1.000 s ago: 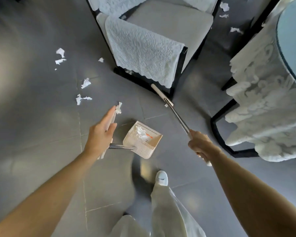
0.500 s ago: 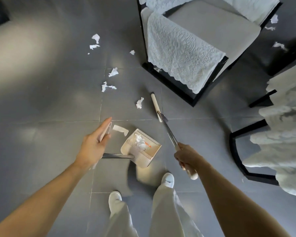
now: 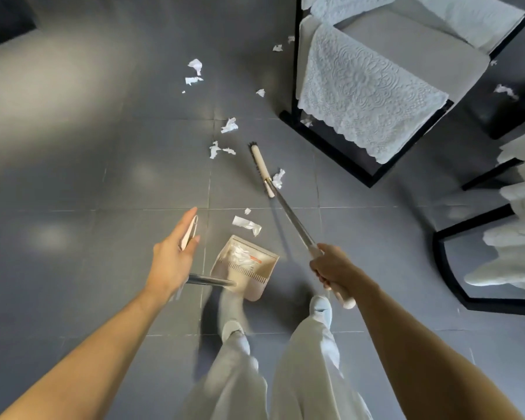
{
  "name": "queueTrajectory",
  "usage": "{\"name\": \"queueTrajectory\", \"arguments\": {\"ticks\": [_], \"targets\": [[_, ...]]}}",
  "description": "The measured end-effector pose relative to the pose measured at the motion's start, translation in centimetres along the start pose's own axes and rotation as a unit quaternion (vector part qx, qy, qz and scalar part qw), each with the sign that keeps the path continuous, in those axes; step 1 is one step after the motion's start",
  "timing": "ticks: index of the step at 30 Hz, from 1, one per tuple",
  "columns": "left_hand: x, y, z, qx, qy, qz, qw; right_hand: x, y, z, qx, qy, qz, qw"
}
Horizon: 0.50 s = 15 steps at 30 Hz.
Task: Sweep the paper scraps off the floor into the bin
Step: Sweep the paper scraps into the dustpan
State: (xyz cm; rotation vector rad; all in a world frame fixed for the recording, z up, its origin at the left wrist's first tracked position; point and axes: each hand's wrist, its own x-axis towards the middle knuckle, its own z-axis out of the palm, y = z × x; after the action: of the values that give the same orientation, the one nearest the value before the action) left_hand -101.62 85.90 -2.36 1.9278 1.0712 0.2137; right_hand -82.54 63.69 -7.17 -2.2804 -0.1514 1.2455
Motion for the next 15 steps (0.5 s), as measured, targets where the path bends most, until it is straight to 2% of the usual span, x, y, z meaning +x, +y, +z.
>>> {"name": "queueTrajectory", "arguments": {"ticks": [9,15], "targets": [[5.6,-1.5,-1.0,-0.016,0.007,-0.047,0.999,4.7,-5.2,-2.4,0.079,0.030,0.026,0.996],[9.7,0.2,0.3,0.003,0.049,-0.053,0.997,10.7,-7.9,-5.9,0.024,0.045,0.032,0.998]]}}
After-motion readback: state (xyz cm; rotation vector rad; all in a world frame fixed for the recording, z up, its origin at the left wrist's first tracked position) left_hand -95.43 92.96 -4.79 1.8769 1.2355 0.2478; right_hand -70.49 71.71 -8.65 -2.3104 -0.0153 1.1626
